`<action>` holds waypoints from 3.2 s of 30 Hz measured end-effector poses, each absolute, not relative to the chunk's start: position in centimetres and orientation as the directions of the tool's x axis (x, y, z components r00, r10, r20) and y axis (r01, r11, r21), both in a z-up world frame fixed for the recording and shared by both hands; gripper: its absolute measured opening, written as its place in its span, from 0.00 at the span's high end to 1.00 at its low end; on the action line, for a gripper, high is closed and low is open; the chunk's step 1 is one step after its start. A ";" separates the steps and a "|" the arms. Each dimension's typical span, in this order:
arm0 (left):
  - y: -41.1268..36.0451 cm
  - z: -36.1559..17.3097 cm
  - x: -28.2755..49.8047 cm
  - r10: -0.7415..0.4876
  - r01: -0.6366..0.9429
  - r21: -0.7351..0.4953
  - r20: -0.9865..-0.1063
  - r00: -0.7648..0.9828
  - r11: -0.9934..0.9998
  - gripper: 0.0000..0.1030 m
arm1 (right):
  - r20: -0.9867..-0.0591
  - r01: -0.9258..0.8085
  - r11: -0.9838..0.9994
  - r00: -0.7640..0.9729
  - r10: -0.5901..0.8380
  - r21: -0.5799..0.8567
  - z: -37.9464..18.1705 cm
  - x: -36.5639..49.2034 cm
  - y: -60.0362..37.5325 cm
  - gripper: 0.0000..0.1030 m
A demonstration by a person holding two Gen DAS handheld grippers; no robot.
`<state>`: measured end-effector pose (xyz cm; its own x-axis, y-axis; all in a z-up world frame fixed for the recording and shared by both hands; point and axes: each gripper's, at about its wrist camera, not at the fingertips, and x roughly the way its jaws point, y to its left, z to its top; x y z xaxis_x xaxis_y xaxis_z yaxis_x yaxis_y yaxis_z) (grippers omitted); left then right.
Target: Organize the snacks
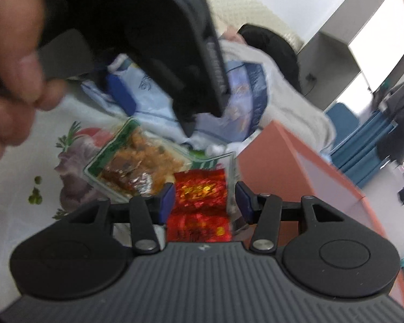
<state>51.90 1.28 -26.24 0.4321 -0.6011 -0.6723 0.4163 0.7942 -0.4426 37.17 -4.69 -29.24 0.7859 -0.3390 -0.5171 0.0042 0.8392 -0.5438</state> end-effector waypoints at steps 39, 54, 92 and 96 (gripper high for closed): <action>8.8 -26.3 35.3 -0.449 0.440 -0.276 -0.818 0.359 0.854 0.47 | -0.778 -0.362 0.914 0.622 0.090 -0.184 -27.4 29.4 -6.8 0.50; 8.5 -24.9 31.7 -0.458 0.569 -0.172 -0.789 0.409 0.804 0.30 | -0.750 -0.185 0.980 0.658 0.069 -0.072 -27.2 29.7 -8.7 0.46; 5.4 -28.2 29.7 -0.346 0.570 -0.002 -0.796 0.496 0.822 0.16 | -0.783 -0.137 0.987 0.604 0.149 0.082 -27.1 31.5 -11.2 0.42; 5.5 -28.0 29.1 -0.321 0.503 -0.016 -0.788 0.526 0.864 0.25 | -0.784 -0.152 0.985 0.601 0.157 0.081 -26.8 30.8 -11.1 0.42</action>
